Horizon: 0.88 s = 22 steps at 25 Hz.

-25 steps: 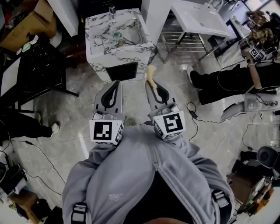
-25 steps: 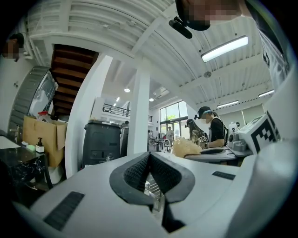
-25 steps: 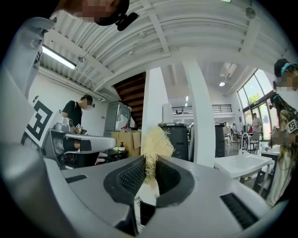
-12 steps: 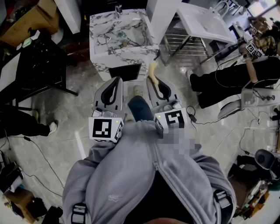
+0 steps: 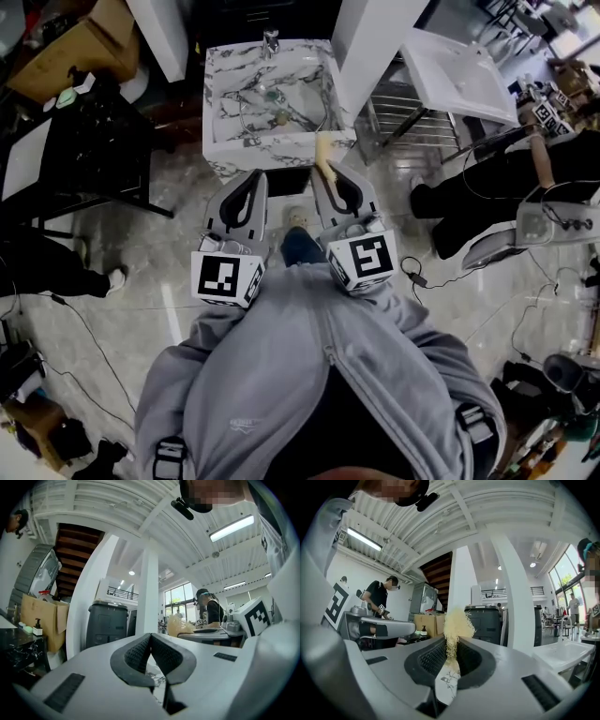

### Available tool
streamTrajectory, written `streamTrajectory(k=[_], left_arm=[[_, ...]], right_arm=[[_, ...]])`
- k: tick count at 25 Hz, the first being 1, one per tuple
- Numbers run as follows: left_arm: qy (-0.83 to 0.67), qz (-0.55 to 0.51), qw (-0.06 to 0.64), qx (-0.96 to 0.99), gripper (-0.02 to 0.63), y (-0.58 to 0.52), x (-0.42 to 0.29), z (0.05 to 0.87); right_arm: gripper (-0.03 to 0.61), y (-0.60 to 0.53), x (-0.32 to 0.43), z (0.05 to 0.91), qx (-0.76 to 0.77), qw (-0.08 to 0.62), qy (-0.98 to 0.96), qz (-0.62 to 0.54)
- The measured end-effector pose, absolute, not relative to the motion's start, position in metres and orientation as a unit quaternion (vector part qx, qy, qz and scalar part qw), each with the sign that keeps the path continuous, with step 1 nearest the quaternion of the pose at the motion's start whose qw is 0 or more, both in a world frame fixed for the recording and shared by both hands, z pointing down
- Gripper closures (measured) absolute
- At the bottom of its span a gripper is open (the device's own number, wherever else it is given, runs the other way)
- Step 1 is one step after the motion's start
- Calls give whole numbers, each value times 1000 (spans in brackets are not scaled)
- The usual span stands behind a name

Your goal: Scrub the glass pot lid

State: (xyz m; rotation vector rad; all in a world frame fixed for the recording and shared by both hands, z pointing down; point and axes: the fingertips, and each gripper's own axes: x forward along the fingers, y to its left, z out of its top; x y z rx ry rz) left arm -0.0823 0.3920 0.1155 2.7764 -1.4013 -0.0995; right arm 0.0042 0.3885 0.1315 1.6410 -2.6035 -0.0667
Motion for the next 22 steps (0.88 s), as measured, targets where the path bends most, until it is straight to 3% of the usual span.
streamTrajectory(k=[22], left_arm=[[-513,5,54,856,597,96,-18,156]], right_arm=[[526,82,52,174,438,58,-897,-7]])
